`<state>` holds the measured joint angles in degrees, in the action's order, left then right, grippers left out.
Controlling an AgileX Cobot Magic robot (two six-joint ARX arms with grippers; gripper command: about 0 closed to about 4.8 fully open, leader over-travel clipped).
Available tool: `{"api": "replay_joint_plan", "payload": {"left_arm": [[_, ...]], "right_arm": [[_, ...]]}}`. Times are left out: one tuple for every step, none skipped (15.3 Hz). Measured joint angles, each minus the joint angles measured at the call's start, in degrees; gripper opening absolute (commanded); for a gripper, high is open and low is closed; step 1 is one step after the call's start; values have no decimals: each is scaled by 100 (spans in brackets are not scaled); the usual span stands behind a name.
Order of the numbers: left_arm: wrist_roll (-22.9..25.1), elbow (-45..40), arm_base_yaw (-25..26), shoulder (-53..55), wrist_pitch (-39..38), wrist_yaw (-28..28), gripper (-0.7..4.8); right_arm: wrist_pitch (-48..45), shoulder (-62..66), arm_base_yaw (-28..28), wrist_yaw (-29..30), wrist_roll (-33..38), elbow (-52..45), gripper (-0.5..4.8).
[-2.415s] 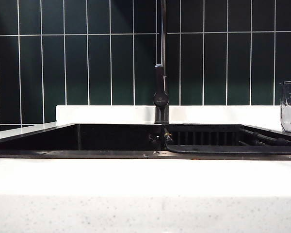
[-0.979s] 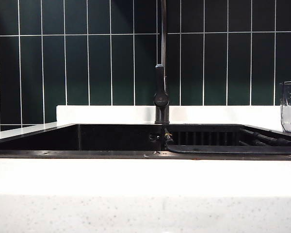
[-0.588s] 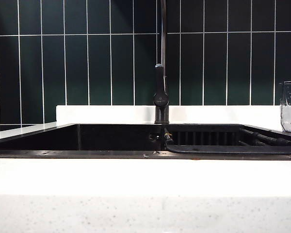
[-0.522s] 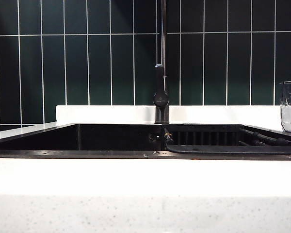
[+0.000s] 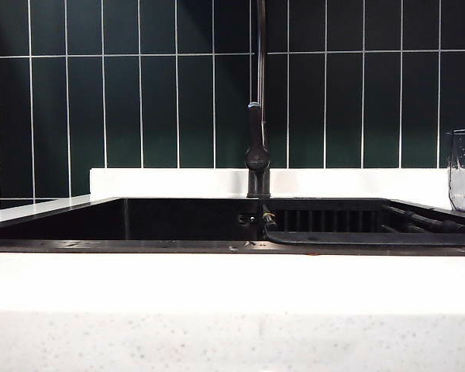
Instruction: Pick up the mug next to the sink, go to the faucet to get some water, pour the water into the sink, and finally put the mug back to its place.
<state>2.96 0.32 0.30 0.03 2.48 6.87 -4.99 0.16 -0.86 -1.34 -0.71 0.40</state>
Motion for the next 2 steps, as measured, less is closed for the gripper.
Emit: {"api": "replay_joint_plan", "payload": {"left_arm": [[0, 0, 0, 0, 0, 0, -5], [0, 0, 0, 0, 0, 0, -5]], "right_arm": [[2, 0, 0, 0, 0, 0, -6], [2, 0, 0, 0, 0, 0, -6]]}}
